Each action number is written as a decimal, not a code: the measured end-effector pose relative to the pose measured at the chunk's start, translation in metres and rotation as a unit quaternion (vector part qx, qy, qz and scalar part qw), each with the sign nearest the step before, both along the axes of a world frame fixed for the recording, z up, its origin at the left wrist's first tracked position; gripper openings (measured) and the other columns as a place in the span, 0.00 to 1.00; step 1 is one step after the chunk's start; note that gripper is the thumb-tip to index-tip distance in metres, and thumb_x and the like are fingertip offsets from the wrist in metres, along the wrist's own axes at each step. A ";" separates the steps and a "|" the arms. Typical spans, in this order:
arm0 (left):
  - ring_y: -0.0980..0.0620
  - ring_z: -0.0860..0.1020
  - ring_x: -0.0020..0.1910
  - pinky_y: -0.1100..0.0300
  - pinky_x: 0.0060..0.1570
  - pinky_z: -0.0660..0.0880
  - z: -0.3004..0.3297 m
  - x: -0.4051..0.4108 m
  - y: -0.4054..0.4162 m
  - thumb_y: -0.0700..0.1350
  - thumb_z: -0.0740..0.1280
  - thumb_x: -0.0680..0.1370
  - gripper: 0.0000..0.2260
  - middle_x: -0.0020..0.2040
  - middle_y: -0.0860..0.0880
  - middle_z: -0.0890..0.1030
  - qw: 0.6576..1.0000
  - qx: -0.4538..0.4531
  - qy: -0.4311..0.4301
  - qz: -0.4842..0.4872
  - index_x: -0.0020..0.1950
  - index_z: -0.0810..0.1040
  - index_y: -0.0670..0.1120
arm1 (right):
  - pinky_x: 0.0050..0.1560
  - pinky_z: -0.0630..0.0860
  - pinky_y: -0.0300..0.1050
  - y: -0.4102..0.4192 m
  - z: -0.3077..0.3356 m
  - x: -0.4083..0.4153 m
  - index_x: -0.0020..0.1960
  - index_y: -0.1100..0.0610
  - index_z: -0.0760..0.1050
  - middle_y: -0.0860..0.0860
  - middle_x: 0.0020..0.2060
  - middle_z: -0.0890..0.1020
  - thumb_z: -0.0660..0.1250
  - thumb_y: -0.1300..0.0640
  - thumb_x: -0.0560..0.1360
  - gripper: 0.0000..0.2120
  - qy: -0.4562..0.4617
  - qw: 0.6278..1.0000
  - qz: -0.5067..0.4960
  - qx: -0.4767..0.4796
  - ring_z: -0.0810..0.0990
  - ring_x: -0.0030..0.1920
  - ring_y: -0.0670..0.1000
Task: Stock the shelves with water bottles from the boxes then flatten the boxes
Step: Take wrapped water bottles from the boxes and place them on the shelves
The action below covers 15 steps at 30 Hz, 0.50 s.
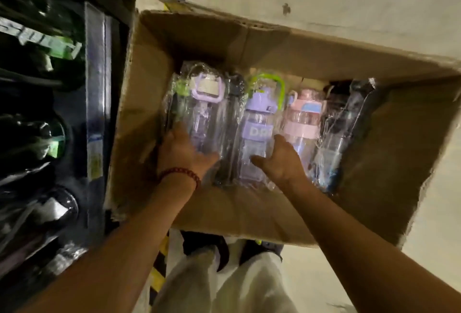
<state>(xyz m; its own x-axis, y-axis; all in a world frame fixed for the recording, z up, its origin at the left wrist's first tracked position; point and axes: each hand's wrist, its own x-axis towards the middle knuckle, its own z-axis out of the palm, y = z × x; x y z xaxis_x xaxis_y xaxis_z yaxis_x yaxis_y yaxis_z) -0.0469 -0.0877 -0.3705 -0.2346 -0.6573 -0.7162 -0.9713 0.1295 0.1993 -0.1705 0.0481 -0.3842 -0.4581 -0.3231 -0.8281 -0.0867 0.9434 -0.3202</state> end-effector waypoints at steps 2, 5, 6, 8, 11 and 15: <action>0.43 0.72 0.63 0.48 0.58 0.74 -0.011 -0.002 0.003 0.56 0.77 0.64 0.36 0.64 0.45 0.73 0.999 -0.018 0.012 0.027 0.67 0.66 0.47 | 0.58 0.69 0.47 0.003 -0.024 0.002 0.68 0.61 0.64 0.58 0.64 0.73 0.70 0.50 0.73 0.29 -0.004 1.000 -0.012 -0.003 0.72 0.63 0.59; 0.50 0.74 0.54 0.55 0.48 0.74 -0.019 -0.010 0.003 0.56 0.77 0.63 0.32 0.55 0.50 0.75 0.998 -0.022 0.014 0.060 0.62 0.69 0.47 | 0.63 0.67 0.47 0.000 -0.052 0.003 0.70 0.64 0.61 0.60 0.66 0.71 0.70 0.47 0.73 0.34 -0.032 0.999 -0.011 -0.002 0.70 0.66 0.59; 0.52 0.72 0.51 0.57 0.45 0.72 -0.022 -0.013 0.003 0.56 0.77 0.63 0.31 0.52 0.53 0.73 0.997 -0.017 0.023 0.067 0.61 0.70 0.48 | 0.62 0.69 0.49 -0.001 -0.059 0.002 0.69 0.65 0.63 0.61 0.64 0.73 0.71 0.46 0.72 0.35 -0.044 0.998 -0.034 -0.001 0.72 0.64 0.60; 0.53 0.70 0.48 0.58 0.43 0.70 -0.026 -0.016 0.004 0.56 0.77 0.64 0.30 0.49 0.54 0.71 0.995 -0.009 0.047 0.085 0.60 0.71 0.48 | 0.53 0.74 0.48 -0.008 -0.071 0.002 0.61 0.63 0.71 0.59 0.55 0.79 0.76 0.46 0.66 0.32 -0.041 0.994 -0.100 -0.015 0.78 0.56 0.59; 0.55 0.69 0.47 0.61 0.44 0.68 -0.030 -0.016 0.006 0.54 0.77 0.65 0.33 0.49 0.55 0.70 0.991 0.003 0.065 0.113 0.65 0.69 0.48 | 0.53 0.78 0.52 -0.002 -0.095 0.008 0.58 0.60 0.72 0.57 0.53 0.80 0.80 0.35 0.51 0.45 0.007 0.984 -0.173 -0.043 0.80 0.53 0.57; 0.61 0.71 0.39 0.68 0.34 0.67 -0.026 -0.017 0.003 0.50 0.78 0.65 0.32 0.45 0.58 0.71 0.982 0.052 0.073 0.165 0.64 0.69 0.49 | 0.43 0.81 0.55 -0.004 -0.080 0.005 0.49 0.58 0.77 0.55 0.42 0.83 0.79 0.51 0.56 0.25 0.009 0.975 -0.206 -0.085 0.83 0.42 0.53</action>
<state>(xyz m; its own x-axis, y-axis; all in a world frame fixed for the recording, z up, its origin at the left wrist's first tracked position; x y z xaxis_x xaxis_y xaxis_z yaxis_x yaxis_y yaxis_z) -0.0639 -0.0849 -0.3967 -0.1263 -0.6395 -0.7583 -0.9171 -0.2162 0.3351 -0.1656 0.0445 -0.4643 -0.5910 -0.2404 -0.7700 0.2812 0.8332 -0.4760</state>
